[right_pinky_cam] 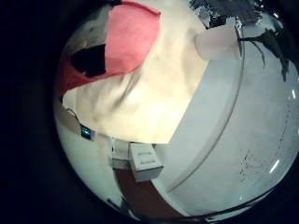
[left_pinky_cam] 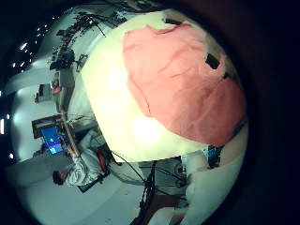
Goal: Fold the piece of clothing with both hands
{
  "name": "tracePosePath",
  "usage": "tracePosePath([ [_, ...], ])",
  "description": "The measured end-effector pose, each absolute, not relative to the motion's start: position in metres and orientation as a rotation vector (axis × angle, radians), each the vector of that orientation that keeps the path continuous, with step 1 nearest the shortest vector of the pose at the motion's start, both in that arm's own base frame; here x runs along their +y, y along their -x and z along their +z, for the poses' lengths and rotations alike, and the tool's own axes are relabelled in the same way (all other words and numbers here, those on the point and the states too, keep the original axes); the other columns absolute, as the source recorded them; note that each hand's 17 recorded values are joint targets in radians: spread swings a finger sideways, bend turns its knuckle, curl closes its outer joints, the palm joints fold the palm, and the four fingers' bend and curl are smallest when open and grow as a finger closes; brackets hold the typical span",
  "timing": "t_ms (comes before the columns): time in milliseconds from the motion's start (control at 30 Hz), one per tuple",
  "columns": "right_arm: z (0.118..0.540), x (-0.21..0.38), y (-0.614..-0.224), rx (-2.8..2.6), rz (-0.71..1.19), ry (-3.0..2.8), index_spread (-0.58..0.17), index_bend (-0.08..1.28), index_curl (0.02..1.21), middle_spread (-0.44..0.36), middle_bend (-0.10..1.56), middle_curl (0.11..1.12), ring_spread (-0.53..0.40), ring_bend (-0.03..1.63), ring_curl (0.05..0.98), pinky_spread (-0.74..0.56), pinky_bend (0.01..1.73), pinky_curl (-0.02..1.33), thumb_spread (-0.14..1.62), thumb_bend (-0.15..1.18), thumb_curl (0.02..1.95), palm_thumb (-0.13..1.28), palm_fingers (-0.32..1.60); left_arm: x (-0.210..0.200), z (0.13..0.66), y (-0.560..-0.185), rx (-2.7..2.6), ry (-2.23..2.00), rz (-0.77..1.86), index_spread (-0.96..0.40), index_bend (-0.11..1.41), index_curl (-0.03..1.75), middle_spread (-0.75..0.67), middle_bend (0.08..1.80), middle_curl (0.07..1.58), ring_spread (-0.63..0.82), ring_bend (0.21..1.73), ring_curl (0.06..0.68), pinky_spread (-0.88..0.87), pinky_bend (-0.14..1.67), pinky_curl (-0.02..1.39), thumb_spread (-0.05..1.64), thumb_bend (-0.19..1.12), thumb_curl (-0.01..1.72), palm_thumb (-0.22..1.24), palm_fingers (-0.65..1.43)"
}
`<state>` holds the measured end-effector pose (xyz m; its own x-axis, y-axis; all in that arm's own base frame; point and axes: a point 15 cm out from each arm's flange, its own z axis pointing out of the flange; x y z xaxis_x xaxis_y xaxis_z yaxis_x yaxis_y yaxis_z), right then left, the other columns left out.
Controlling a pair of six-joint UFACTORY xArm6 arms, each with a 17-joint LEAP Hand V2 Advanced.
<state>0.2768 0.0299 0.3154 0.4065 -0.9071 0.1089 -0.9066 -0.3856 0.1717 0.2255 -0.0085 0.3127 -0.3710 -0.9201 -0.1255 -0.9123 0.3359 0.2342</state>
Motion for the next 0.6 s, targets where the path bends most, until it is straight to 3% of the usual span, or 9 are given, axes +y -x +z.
tracePosePath([
  [333,0.338,0.041,-0.328,-1.631,0.006,-2.448,-0.261,1.08,0.86,-0.146,1.28,0.79,-0.214,1.35,0.687,-0.27,1.23,0.82,1.13,-0.01,0.65,1.1,1.13,-0.004,0.332,-0.272,-2.512,-1.761,-0.467,-0.62,0.6,0.79,-0.54,0.98,0.62,-0.54,0.51,0.354,-0.32,0.17,0.01,1.29,-0.01,0.35,0.69,0.96],
  [600,0.312,0.058,-0.409,-1.608,-0.064,-2.401,-0.26,1.08,0.86,-0.144,1.29,0.78,-0.213,1.36,0.683,-0.27,1.22,0.83,1.13,-0.01,0.66,1.09,1.13,0.003,0.323,-0.361,-2.521,-1.79,-0.557,-0.63,0.62,0.8,-0.54,1.0,0.63,-0.54,0.51,0.362,-0.26,0.16,-0.01,1.29,-0.01,0.35,0.69,0.91],
])
